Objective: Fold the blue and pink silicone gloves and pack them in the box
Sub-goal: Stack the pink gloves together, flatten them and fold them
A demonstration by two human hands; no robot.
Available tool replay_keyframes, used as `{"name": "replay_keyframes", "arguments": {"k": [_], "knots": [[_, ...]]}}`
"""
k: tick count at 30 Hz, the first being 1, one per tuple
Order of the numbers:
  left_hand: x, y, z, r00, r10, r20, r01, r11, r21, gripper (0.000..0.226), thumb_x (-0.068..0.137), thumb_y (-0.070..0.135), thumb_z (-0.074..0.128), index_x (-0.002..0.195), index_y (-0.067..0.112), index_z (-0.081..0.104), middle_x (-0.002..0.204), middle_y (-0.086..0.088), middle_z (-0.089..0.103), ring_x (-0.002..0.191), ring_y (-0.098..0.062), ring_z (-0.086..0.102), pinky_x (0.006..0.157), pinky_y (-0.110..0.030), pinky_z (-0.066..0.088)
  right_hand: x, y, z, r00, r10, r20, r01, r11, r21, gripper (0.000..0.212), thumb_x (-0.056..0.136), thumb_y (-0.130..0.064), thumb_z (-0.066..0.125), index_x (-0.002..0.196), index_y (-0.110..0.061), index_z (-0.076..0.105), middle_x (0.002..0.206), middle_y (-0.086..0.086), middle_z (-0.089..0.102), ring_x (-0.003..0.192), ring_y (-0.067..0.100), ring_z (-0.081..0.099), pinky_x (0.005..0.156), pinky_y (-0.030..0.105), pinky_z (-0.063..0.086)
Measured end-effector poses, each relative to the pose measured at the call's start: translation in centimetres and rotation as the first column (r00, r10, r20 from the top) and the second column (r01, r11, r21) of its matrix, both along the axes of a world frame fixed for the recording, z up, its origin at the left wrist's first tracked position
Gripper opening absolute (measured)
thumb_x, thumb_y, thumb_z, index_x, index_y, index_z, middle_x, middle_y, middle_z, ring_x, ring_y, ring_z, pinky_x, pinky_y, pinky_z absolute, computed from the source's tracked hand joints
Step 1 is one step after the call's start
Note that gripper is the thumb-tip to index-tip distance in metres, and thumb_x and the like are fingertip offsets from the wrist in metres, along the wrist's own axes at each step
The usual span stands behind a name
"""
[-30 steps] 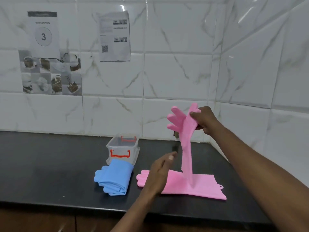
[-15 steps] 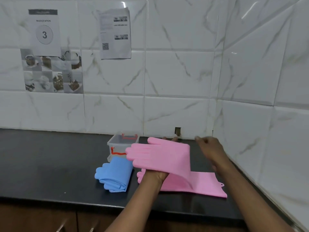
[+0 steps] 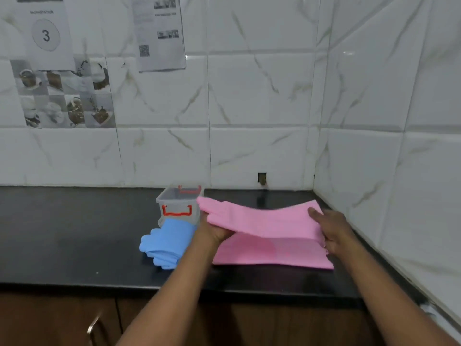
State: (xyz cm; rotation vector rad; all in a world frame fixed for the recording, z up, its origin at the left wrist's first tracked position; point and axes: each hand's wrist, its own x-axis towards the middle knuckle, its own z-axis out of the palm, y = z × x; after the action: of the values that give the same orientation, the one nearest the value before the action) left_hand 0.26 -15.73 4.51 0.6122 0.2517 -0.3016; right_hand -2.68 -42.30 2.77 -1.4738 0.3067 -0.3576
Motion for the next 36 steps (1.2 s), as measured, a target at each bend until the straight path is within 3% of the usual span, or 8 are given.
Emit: {"name": "replay_keyframes", "arguments": {"k": [3,6,9,11,17,26,33,36], "knots": [[0.5,3.4,-2.4,0.979,-0.200,-0.046,0.201,0.979,0.027,0.074,0.090,0.063,0.044,0.101,-0.010,0.054,0.103,-0.022,0.061,0.107,-0.034,0.058,0.090,-0.048,0.046,0.3,-0.9,-2.8,0.995,-0.067,-0.079,0.040,0.952,-0.305,0.038,0.089,-0.015,0.066,0.114,0.013,0.058,0.101,0.025,0.066,0.086,0.029,0.061,0.077,0.037,0.050],[0.2,3.9,-3.4,0.968,-0.248,-0.046,0.245,0.877,0.412,0.049,0.085,0.038,0.069,0.108,-0.004,0.059,0.092,-0.019,0.067,0.093,-0.034,0.066,0.072,-0.049,0.058,0.2,-0.8,-4.6,0.983,-0.098,-0.156,-0.001,0.846,-0.534,0.034,0.087,-0.022,0.067,0.101,0.009,0.062,0.089,0.017,0.061,0.077,0.023,0.054,0.057,0.027,0.035],[0.4,3.5,-3.3,0.987,-0.156,0.031,0.073,0.623,0.778,0.033,0.081,0.015,0.076,0.108,0.001,0.063,0.091,-0.014,0.068,0.080,-0.028,0.066,0.049,-0.039,0.057,0.6,-1.0,-4.1,0.975,-0.065,-0.211,-0.073,0.806,-0.587,0.022,0.087,-0.022,0.067,0.084,0.000,0.064,0.080,0.015,0.066,0.068,0.027,0.061,0.060,0.032,0.042],[0.5,3.0,-3.0,0.987,-0.131,0.098,-0.027,0.458,0.888,0.022,0.079,0.009,0.076,0.097,0.004,0.064,0.090,-0.013,0.066,0.079,-0.025,0.063,0.054,-0.037,0.057,0.8,-1.2,-3.4,0.974,-0.052,-0.220,-0.096,0.784,-0.613,0.018,0.087,-0.018,0.067,0.085,-0.001,0.065,0.083,0.018,0.068,0.070,0.028,0.063,0.061,0.033,0.044],[2.2,3.7,-1.3,0.956,-0.065,0.285,-0.249,0.330,0.911,0.013,0.073,0.004,0.076,0.080,0.004,0.064,0.086,-0.015,0.063,0.074,-0.024,0.057,0.062,-0.031,0.049,1.7,-1.7,-1.4,0.998,-0.055,-0.022,0.037,0.865,-0.500,0.013,0.086,-0.014,0.069,0.088,-0.002,0.064,0.086,0.015,0.069,0.074,0.029,0.066,0.068,0.036,0.049],[2.5,4.4,-5.0,0.971,-0.005,0.238,-0.230,0.241,0.943,0.031,0.079,0.028,0.072,0.098,0.004,0.065,0.093,-0.014,0.069,0.080,-0.025,0.066,0.056,-0.025,0.048,0.8,-1.1,-5.5,0.990,-0.133,-0.039,0.064,0.689,-0.722,0.028,0.086,-0.025,0.068,0.064,-0.007,0.066,0.062,0.007,0.061,0.056,0.018,0.050,0.049,0.028,0.030],[4.0,4.4,-5.6,0.966,-0.016,0.259,-0.256,0.104,0.961,0.029,0.082,0.013,0.065,0.103,-0.006,0.064,0.100,-0.025,0.068,0.094,-0.038,0.066,0.077,-0.039,0.055,-0.3,-1.5,-4.4,0.992,-0.042,-0.118,-0.022,0.868,-0.496,0.039,0.085,-0.022,0.070,0.055,-0.011,0.048,0.055,0.006,0.040,0.054,0.017,0.036,0.054,0.027,0.026],[4.0,4.2,-5.8,0.956,-0.028,0.294,-0.291,0.067,0.954,0.024,0.081,0.014,0.065,0.097,-0.003,0.065,0.093,-0.023,0.069,0.086,-0.035,0.067,0.073,-0.038,0.055,-0.5,-2.0,-4.4,0.993,-0.079,-0.084,0.018,0.823,-0.567,0.041,0.082,-0.027,0.072,0.051,-0.009,0.053,0.050,0.003,0.048,0.049,0.014,0.042,0.050,0.026,0.029]]}}
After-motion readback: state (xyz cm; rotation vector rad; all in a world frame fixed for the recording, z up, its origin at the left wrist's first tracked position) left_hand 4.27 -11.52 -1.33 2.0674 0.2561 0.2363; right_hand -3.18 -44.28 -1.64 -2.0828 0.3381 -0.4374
